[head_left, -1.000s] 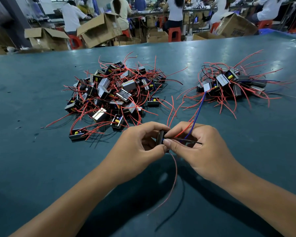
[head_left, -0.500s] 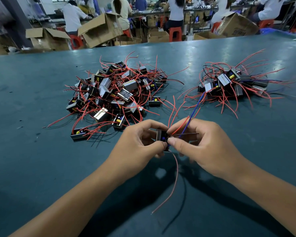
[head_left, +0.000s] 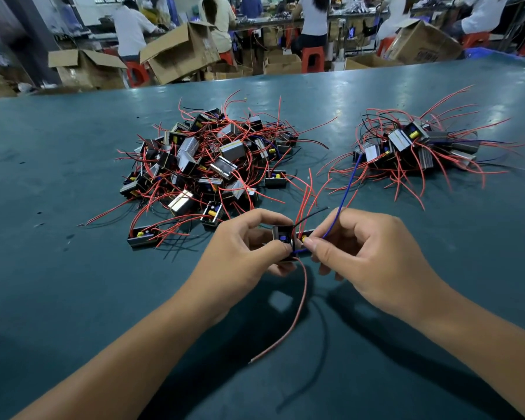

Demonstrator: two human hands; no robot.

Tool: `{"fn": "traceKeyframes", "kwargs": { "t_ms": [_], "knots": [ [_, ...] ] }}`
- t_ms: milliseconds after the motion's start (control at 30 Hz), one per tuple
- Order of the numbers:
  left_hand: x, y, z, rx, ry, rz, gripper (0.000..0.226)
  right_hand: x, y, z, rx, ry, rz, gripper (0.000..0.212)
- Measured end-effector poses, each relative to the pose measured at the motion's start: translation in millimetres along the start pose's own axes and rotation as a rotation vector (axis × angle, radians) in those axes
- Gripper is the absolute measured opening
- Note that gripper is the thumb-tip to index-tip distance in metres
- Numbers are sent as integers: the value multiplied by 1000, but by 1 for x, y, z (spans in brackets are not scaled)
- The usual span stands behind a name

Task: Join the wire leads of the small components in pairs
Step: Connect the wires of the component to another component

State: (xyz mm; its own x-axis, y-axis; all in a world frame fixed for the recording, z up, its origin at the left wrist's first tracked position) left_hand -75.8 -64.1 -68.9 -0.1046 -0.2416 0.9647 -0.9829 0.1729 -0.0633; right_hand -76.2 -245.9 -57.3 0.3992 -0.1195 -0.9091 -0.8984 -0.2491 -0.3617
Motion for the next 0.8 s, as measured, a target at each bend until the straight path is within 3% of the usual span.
{"fn": "traceKeyframes", "kwargs": {
  "t_ms": [167,433,567,733,800],
  "knots": [
    [0,0,-2,-10,26,-10,21,-4,3,-1,7,85,-80,11],
    [-1,1,-1,-36,-69,6,30,-23,14,18,-252,321,-446,12],
    [0,1,-3,-8,-55,1,23,-25,15,20,-342,307,-402,20],
    [1,0,-5,26,-34,-27,19,-26,14,13,-296,153,-358,15],
    [2,-1,-6,56,9,-36,17,-25,11,9,-370,177,-363,15]
  ]
}}
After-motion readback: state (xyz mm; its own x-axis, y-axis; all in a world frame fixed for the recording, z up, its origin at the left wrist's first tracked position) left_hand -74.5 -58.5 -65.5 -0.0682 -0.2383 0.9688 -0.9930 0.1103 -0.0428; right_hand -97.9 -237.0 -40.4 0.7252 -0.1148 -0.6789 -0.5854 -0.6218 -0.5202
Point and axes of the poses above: each hand's wrist, its own y-axis away from the middle knuckle, its own z-axis out of the palm, x = y × z, the point moved 3 cm from there along -y, towards the middle knuckle, and after that the axes turned 13 degrees about -y, right-handed, at the moved point
